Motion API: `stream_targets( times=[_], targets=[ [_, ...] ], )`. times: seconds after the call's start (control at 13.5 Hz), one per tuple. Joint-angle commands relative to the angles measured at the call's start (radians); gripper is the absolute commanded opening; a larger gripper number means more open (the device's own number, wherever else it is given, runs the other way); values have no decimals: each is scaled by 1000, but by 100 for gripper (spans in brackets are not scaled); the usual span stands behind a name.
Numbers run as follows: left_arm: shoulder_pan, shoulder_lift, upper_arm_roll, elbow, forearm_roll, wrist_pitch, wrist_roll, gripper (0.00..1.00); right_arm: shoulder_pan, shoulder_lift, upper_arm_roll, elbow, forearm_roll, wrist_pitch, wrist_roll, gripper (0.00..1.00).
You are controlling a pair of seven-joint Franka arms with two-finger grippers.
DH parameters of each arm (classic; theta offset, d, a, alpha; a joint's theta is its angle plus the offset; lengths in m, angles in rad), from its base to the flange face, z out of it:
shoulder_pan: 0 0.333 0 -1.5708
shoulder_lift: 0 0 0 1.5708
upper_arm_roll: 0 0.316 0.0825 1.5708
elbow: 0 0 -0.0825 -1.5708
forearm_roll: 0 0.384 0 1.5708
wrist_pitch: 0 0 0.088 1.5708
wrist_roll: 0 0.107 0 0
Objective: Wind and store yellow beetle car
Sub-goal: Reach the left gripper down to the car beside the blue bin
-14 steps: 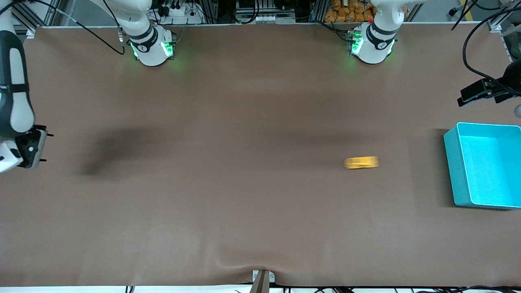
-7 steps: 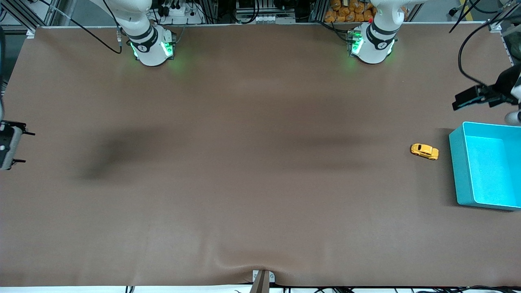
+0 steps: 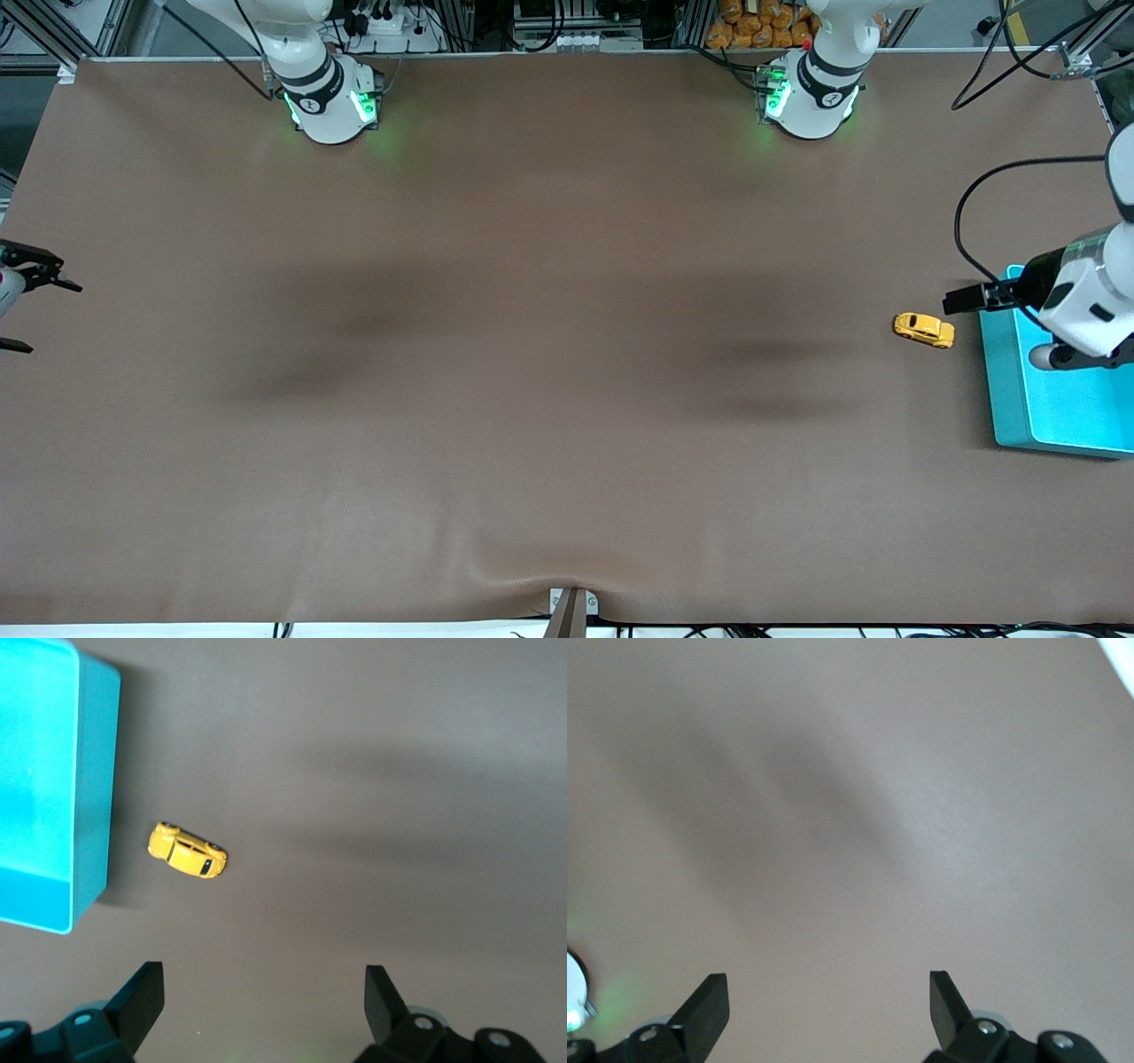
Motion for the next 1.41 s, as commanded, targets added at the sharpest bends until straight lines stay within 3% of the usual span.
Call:
stream_targets(
  times=[0.0, 0.37, 0.59, 0.81, 1.11, 1.33],
  targets=[
    [68, 2, 0, -76, 24, 54, -73, 100, 12, -49, -5, -5, 12, -74, 180, 100],
    [137, -50, -1, -276, 24, 229, -314, 100, 135, -101, -11, 85, -57, -193, 577, 100],
    [169, -111, -3, -454, 19, 381, -435, 100, 159, -129, -5, 97, -39, -228, 910, 100],
    [252, -122, -8, -532, -24, 465, -515, 100, 195, -158, -5, 90, -25, -199, 1017, 100],
    [285, -87, -6, -632, -108, 700, -647, 100, 199, -294, -8, -126, -19, -49, 1112, 100],
    [285, -32, -8, -641, -110, 763, -774, 100, 198, -380, -8, -281, -19, 80, 1186, 100]
  ],
)
